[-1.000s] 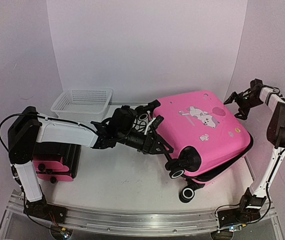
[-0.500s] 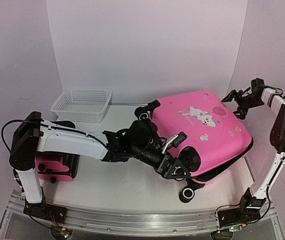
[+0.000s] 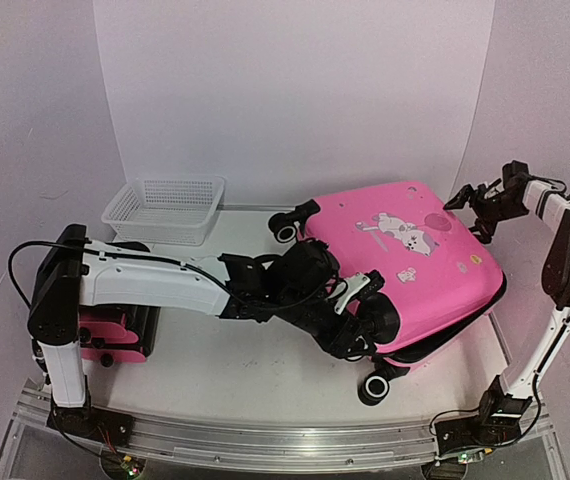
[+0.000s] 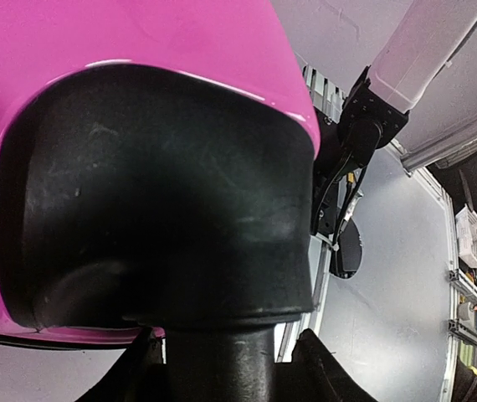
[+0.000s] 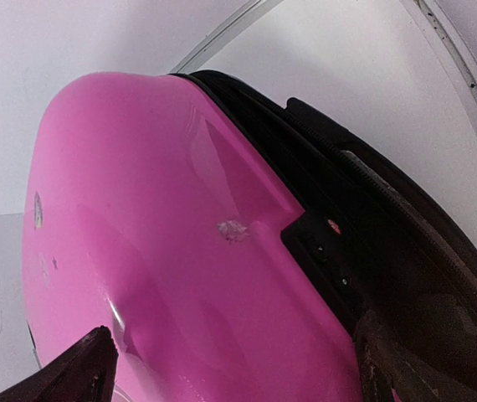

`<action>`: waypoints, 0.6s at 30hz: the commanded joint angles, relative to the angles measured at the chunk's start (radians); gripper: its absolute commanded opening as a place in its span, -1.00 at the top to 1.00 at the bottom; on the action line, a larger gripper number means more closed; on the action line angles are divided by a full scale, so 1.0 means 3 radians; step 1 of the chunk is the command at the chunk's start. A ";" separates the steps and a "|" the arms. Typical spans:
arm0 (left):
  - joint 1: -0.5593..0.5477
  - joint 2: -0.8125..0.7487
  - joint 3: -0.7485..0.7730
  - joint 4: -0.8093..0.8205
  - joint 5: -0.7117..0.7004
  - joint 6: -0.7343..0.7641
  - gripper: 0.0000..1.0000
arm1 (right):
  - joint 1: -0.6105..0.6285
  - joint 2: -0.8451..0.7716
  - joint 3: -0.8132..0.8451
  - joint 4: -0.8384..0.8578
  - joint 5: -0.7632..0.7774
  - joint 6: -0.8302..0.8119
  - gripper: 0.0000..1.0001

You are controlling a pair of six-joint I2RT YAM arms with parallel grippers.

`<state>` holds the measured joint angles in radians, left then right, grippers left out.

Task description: Open, take out, and arrange the luggage

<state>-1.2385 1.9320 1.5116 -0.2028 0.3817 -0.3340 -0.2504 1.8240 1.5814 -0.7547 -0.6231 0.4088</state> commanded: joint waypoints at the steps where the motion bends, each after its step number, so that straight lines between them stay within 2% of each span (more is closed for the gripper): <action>1: 0.0150 -0.0378 0.0296 0.0093 -0.0084 0.0156 0.80 | 0.0127 -0.0272 -0.0201 0.0092 -0.0218 0.0082 -0.97; 5: 0.0420 -0.0452 0.0329 -0.0039 -0.0119 0.0075 1.00 | 0.0378 -0.0415 -0.0450 0.0436 -0.0266 0.0352 -0.96; 10: 0.0852 -0.0654 0.0233 -0.0156 -0.0086 0.0115 1.00 | 0.0759 -0.0506 -0.0574 0.0828 -0.0214 0.0724 -0.96; 18: 0.1410 -0.1007 0.0162 -0.0396 -0.0014 0.0290 1.00 | 0.1351 -0.0430 -0.0365 0.0885 -0.0070 0.0870 -0.96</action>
<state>-0.9318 1.7096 1.5162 -0.4614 0.5297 -0.2329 -0.0208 1.7241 1.4307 -0.4366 -0.4194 0.5587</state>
